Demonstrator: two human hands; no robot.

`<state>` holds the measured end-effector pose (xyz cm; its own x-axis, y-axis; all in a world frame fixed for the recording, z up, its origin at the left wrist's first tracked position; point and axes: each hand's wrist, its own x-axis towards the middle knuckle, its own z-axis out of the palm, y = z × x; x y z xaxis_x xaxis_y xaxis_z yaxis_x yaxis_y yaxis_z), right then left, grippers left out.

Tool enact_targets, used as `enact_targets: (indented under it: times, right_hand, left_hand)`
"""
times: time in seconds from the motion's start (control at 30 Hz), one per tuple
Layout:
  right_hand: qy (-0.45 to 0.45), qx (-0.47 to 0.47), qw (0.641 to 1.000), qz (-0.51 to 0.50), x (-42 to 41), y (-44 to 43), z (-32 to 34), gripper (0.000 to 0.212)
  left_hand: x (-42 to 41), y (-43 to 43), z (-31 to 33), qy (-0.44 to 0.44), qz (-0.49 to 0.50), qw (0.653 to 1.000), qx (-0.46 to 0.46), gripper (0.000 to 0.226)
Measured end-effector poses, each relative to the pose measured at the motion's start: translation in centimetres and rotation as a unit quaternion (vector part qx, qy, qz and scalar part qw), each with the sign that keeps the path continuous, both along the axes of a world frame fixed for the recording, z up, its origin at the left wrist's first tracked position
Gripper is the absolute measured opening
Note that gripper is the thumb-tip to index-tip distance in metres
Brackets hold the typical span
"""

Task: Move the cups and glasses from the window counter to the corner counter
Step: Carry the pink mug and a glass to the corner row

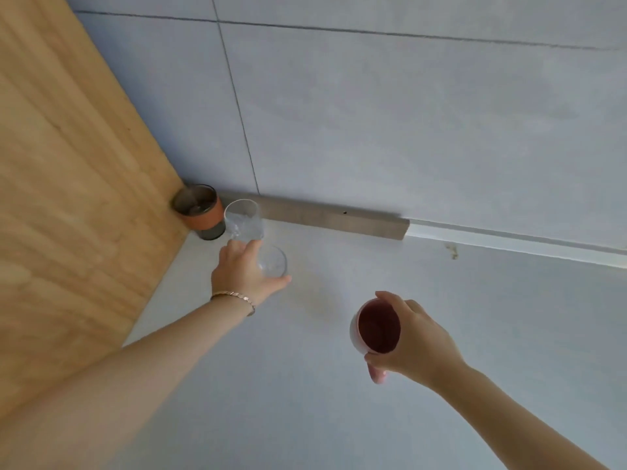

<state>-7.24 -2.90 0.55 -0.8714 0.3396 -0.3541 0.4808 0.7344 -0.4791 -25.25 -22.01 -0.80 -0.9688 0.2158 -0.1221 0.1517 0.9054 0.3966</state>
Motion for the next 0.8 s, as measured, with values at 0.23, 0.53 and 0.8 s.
enact_targets:
  times: [0.23,0.53,0.8]
  right_hand:
    - [-0.018,0.010,1.000,-0.017,-3.9,-2.0,-1.6,0.090]
    - [-0.031,0.013,0.998,-0.051,-8.5,-1.5,-3.7,0.091]
    - [0.001,-0.021,0.994,-0.108,-14.8,-0.5,-5.0,0.101]
  left_hand:
    - [-6.4,4.7,-1.9,-0.052,-0.018,0.998,-0.037,0.068]
    - [-9.7,6.6,-3.0,-0.085,-0.100,0.984,-0.117,0.085]
    - [-12.2,4.3,-4.3,-0.105,-0.219,0.970,-0.018,0.088]
